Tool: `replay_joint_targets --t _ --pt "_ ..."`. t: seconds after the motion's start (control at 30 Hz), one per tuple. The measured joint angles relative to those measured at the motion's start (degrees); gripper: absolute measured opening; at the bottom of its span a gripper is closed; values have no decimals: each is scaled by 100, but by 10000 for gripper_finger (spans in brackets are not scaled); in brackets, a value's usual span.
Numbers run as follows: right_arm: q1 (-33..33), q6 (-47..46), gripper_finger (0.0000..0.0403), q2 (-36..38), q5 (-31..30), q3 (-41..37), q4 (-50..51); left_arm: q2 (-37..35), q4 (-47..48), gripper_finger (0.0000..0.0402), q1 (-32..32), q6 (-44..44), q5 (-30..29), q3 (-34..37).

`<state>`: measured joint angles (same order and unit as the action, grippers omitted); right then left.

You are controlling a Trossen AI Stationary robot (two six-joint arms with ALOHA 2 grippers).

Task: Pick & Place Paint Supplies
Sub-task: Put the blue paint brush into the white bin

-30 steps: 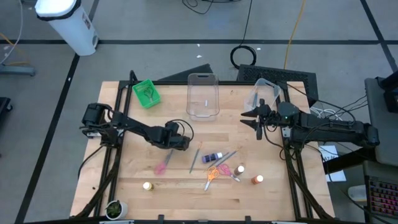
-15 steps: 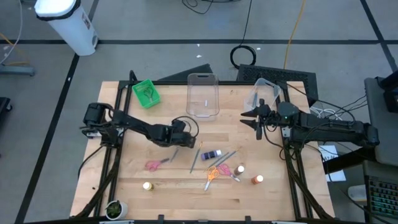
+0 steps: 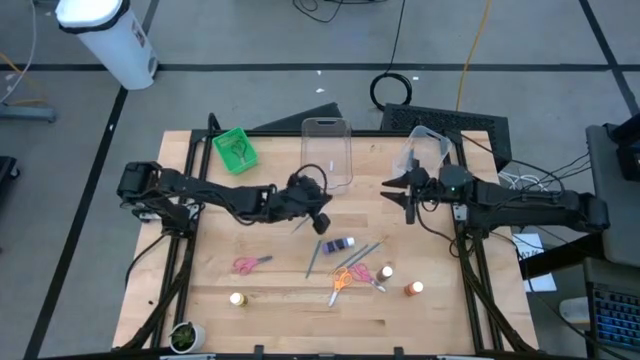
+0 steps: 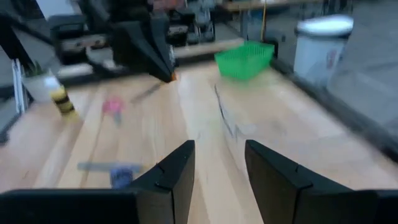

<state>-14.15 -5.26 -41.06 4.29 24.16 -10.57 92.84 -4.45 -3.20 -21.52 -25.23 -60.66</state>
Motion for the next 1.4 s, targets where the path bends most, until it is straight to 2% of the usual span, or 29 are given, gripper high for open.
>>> replay_joint_targets --t 0.13,0.23,0.33,0.5,0.67,0.83,1.0,1.13,1.27,1.4 --pt "2 -1 132 -441 9 -343 -1553 149 -1586 3 206 1405 272 76" --pt "2 -2 132 -880 25 -626 -2765 329 -2625 3 422 2198 1044 129" --pt "2 -2 136 -1368 26 -730 -3497 413 -3346 2 576 2689 1706 122" --pt "107 44 180 -2176 100 -526 -4188 430 -3425 2 832 3034 2261 125" --pt "153 -10 230 -3040 581 -8 -4728 430 -3331 1 1017 2998 2419 125" --pt "164 25 240 -3692 643 453 -4922 430 -3313 1 1014 2848 2494 127" --pt "166 47 219 -3992 634 636 -4978 430 -3316 1 880 2772 2571 127" --pt "226 305 183 -4098 645 636 -5179 430 -3297 1 783 2681 2568 127" --pt "331 529 126 -4108 649 634 -5180 430 -3302 1 707 2594 2527 127" --pt "469 781 53 -4106 652 634 -5177 430 -3307 1 688 2523 2519 127"
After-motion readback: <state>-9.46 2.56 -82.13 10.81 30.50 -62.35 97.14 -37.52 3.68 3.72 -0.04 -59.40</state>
